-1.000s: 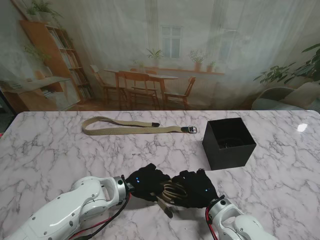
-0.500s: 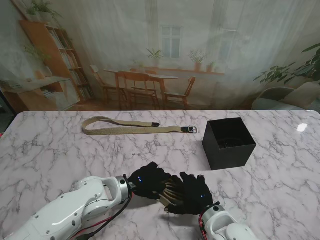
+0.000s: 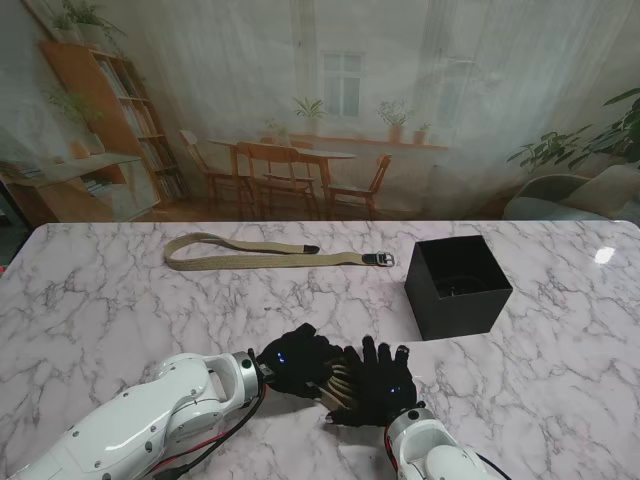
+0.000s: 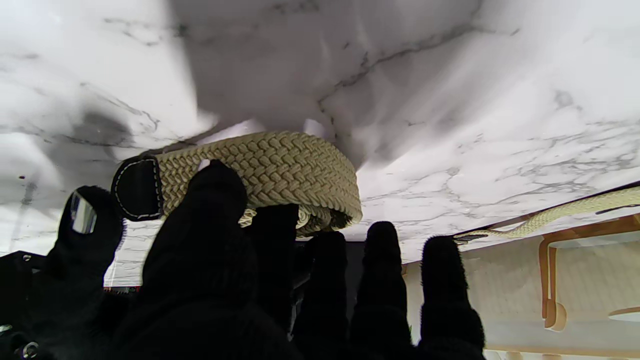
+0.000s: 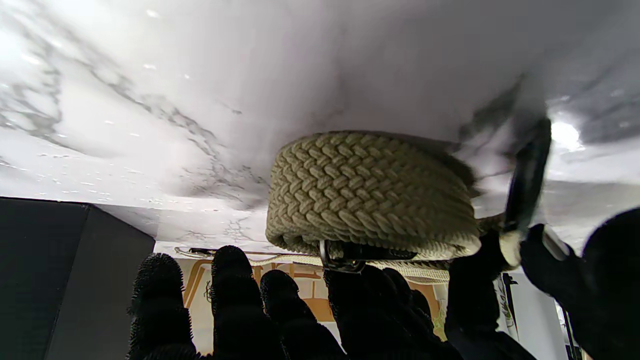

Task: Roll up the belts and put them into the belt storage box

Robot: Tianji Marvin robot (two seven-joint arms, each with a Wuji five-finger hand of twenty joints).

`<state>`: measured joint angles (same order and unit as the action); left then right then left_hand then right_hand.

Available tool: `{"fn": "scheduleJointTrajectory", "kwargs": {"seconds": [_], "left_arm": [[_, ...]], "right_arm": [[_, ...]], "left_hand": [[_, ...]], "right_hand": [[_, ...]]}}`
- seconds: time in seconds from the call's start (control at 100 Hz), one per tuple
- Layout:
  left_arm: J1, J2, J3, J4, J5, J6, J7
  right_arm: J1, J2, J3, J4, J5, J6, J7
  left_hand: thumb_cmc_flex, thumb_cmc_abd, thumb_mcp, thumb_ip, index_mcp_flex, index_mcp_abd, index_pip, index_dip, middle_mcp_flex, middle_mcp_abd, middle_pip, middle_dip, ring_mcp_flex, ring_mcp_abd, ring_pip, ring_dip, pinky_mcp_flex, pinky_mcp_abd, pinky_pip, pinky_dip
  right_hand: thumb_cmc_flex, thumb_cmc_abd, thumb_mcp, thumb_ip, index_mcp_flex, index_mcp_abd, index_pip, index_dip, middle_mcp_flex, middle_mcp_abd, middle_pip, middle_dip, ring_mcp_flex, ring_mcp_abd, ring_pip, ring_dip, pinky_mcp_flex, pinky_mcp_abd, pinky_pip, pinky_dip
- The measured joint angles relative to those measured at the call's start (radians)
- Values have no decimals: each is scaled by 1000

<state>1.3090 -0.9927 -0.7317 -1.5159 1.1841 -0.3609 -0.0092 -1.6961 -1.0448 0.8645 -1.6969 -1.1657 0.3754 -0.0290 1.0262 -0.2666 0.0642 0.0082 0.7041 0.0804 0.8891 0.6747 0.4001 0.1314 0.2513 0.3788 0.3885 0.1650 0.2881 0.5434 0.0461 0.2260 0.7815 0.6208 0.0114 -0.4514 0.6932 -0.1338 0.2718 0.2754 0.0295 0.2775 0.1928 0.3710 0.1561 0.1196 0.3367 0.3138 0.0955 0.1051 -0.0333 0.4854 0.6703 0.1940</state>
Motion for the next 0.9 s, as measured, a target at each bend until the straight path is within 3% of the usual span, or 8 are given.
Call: {"fn": "scheduleJointTrajectory", "kwargs": {"seconds": [0.06,0.15,0.28,0.46,0.53,0.64,0.79,0.9], "left_arm": [[0,0,0,0,-3,-1,-1],[0,0,0,0,-4,-2,-2],[1,-1,-4,0,-4,-3,-3],[12,-2,-22,-2,-3,-11,-8],[17,-2,-30,-2,-1,-14,-11],[25,-1,-41,-3,-1,-21,-15],[45,-1,-72,-13,5,-30,-14],[63,-1,-93,-19,6,-36,-1]], "right_arm": [[12,0,-15,5,0,13,13],[27,0,-34,12,3,32,19],[32,-1,-35,17,9,34,21],[30,-4,-28,20,19,26,13],[27,-5,-21,23,24,14,8],[27,-6,-20,34,30,-4,-23],[26,-7,-16,45,29,-12,-46],[28,-8,-16,46,28,-11,-47]], "left_hand": [[0,0,0,0,0,0,1,0,0,0,0,0,0,0,0,0,0,0,0,0],[0,0,0,0,0,1,3,0,0,0,0,0,0,0,0,0,0,0,0,0],[0,7,0,0,0,1,4,0,0,0,0,0,0,0,0,0,0,0,0,0],[-40,25,-11,0,0,1,4,0,0,1,0,0,0,0,0,0,-3,1,0,0],[-53,38,-14,0,-2,1,-4,-8,0,1,-1,0,0,0,0,0,-5,2,0,0],[-85,49,-46,0,-15,-1,-87,-9,0,1,-14,0,0,0,0,0,-6,2,0,0],[-106,65,-49,0,-65,-5,-282,-27,-2,2,-30,-7,0,-1,0,0,-10,2,0,0],[-117,77,-48,0,-79,-5,-334,-38,-3,12,-38,-16,0,0,0,0,-10,2,0,0]], "right_hand": [[6,0,-1,0,-18,15,-25,16,0,0,0,0,0,9,0,-9,-1,13,-3,-42],[110,0,-27,1,-28,28,-47,49,0,-1,9,6,0,10,0,-9,-1,24,-2,-88],[280,1,-92,40,-41,28,-46,100,1,-39,144,66,28,10,0,7,1,25,19,-111],[384,-9,-114,76,-51,3,-46,145,130,-48,300,132,102,-3,45,50,13,25,31,-111],[388,-18,-96,77,-61,-9,-33,175,194,-66,380,194,106,-26,70,88,13,25,31,-111],[390,-66,28,77,-59,-9,6,190,224,-109,498,318,135,-79,123,148,13,24,31,-111],[377,-91,100,77,-37,-11,75,225,260,-118,543,382,162,-105,175,192,15,11,31,-111],[377,-93,110,70,3,-11,141,271,288,-121,550,403,163,-106,176,199,25,-1,31,-103]]}}
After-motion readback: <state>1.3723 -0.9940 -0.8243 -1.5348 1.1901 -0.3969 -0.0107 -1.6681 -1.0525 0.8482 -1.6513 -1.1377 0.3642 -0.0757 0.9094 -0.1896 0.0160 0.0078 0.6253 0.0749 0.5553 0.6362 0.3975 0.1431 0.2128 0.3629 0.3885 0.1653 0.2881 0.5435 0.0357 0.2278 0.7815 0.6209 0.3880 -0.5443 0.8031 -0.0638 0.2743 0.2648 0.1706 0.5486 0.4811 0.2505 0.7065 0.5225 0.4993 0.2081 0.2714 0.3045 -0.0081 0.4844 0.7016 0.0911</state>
